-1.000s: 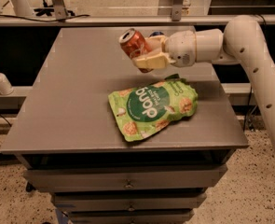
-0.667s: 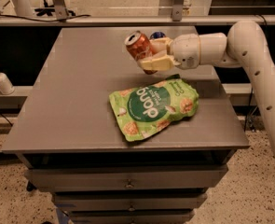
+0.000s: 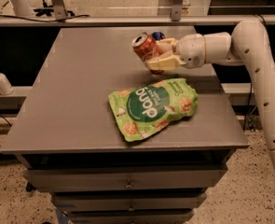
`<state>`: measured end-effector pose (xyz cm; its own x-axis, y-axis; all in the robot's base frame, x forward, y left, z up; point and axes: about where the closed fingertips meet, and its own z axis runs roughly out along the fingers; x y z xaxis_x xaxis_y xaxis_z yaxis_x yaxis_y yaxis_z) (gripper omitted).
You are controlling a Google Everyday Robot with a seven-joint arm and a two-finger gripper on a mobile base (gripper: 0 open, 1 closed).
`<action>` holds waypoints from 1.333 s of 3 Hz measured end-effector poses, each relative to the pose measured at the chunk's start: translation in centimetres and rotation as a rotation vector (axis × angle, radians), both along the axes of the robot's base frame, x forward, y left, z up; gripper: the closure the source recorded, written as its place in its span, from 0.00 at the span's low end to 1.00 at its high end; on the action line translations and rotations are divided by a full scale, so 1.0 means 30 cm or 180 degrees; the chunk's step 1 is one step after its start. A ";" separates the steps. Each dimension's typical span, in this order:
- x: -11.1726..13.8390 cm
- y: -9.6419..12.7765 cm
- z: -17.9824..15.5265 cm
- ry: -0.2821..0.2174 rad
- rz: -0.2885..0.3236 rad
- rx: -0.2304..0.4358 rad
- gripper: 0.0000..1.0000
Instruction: Place coke can upright
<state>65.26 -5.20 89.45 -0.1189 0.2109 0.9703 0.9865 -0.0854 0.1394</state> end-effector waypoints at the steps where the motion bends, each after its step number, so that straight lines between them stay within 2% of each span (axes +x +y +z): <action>1: -0.010 -0.036 -0.080 0.0132 -0.0039 0.0043 1.00; 2: -0.025 -0.052 -0.122 0.0192 -0.0064 0.0061 1.00; 3: -0.025 -0.052 -0.107 0.0192 -0.0064 0.0060 0.82; 4: -0.025 -0.052 -0.095 0.0192 -0.0065 0.0059 0.59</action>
Offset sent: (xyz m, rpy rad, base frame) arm -0.0128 -0.0306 -0.0540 0.0174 0.0139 -0.0301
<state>64.52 -6.77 86.59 -0.0561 0.1945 0.9793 0.9911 -0.1076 0.0781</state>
